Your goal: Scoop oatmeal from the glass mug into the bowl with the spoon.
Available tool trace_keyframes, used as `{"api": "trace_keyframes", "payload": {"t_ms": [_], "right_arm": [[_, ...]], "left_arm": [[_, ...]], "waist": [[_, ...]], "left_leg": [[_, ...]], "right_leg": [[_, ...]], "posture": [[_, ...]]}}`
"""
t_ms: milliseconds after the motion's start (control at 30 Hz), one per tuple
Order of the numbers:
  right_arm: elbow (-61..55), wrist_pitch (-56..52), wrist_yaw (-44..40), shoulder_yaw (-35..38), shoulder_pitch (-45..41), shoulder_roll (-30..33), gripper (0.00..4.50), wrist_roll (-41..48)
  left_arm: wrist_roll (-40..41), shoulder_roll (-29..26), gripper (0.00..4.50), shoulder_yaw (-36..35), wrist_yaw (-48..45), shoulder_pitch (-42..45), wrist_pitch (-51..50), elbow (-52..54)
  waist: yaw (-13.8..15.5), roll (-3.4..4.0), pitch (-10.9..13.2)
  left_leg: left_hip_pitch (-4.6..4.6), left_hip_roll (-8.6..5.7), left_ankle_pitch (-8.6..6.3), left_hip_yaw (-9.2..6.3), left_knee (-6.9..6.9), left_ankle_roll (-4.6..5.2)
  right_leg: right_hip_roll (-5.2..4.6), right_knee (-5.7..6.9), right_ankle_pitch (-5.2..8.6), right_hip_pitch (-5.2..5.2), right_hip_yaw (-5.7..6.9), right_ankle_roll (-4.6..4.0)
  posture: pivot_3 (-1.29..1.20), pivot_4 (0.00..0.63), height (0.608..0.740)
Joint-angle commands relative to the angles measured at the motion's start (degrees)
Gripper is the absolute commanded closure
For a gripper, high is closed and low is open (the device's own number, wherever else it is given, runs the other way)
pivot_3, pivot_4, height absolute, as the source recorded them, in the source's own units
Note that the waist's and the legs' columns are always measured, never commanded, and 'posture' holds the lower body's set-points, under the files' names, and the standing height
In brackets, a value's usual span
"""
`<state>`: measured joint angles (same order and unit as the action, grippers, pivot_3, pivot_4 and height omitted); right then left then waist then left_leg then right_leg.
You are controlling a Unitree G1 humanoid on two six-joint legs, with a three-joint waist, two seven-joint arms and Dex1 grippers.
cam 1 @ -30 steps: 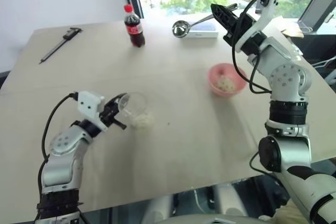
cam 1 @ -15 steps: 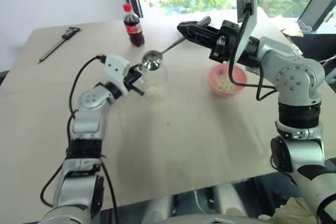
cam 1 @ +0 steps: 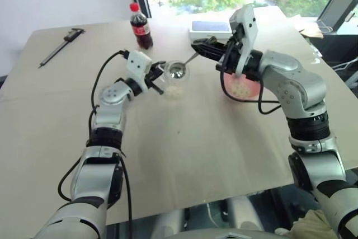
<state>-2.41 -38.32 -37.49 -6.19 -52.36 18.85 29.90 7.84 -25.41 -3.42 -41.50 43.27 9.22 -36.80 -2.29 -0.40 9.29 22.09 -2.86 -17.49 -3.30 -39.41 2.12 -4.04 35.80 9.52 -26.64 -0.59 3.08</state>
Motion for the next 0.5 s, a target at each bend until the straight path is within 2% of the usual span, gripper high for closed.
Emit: {"api": "trace_keyframes", "payload": {"t_ms": [33, 267, 500], "right_arm": [[-1.08, 2.05, -0.95, -1.59, -0.26, 0.81, 4.50, -3.18], [-0.98, 1.47, -0.79, -7.67, 0.78, -0.62, 4.50, -8.42], [-0.59, -0.56, 0.64, -8.28, 1.44, -2.65, 4.50, -10.79]], "left_arm": [[-0.46, -0.49, 4.44, 0.11, -0.34, 2.79, 2.10, 0.98], [-1.75, -0.82, 4.44, 1.81, 0.00, 2.63, 0.19, 4.68], [-2.72, -1.16, 4.44, 2.26, 0.32, 2.26, -1.24, 6.87]], "waist": [[0.04, 0.00, 0.00], [-0.15, 0.00, 0.00], [-0.07, 0.00, 0.00]], "left_leg": [[0.00, -0.01, 0.00, 0.00, 0.00, 0.00], [0.01, -0.02, 0.00, 0.01, -0.01, 0.00], [0.01, -0.02, 0.00, 0.01, -0.03, 0.00]], "right_leg": [[0.00, 0.00, 0.00, 0.00, 0.00, 0.00], [0.00, 0.02, 0.00, 0.00, -0.01, 0.00], [0.00, 0.02, 0.00, -0.02, -0.01, 0.00]], "posture": [[0.00, 0.150, 0.740], [0.00, 0.150, 0.740], [0.00, 0.150, 0.740]]}}
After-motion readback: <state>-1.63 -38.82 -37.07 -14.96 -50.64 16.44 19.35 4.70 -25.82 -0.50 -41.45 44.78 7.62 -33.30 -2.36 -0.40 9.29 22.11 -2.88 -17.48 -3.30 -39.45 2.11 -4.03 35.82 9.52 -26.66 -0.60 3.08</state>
